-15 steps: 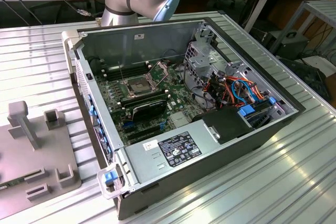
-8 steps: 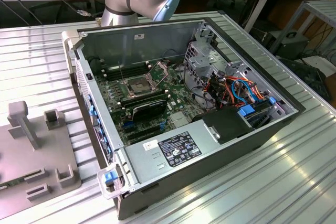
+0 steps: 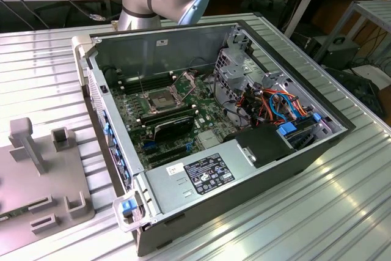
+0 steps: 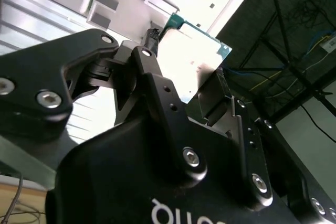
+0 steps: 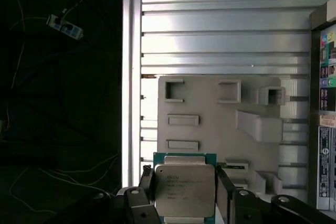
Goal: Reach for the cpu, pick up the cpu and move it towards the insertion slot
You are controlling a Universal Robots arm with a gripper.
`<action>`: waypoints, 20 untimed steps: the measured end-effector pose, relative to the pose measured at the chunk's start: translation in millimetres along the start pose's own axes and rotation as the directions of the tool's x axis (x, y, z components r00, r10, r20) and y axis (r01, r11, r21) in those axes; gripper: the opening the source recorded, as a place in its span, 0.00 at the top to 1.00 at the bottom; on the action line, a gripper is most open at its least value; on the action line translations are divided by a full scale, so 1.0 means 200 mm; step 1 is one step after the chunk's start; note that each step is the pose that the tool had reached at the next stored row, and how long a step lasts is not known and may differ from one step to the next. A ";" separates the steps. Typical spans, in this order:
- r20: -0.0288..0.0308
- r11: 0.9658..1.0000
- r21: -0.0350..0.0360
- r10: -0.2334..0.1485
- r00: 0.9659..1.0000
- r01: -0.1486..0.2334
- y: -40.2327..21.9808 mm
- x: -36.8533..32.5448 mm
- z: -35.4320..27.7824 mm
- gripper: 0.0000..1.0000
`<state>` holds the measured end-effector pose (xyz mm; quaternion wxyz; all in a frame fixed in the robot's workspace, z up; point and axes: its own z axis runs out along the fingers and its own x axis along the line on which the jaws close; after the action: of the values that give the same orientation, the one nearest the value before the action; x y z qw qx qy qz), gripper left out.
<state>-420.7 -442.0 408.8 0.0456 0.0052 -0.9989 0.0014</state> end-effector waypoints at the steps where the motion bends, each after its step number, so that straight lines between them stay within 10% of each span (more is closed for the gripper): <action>1: 0.000 1.000 0.000 0.000 1.000 0.000 0.000 -0.021 0.000 0.45; 20: 0.001 1.000 0.001 0.000 1.000 0.000 -0.003 -0.324 0.002 0.45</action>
<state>-356.2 -442.0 402.5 0.0453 0.0052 -0.9990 0.0017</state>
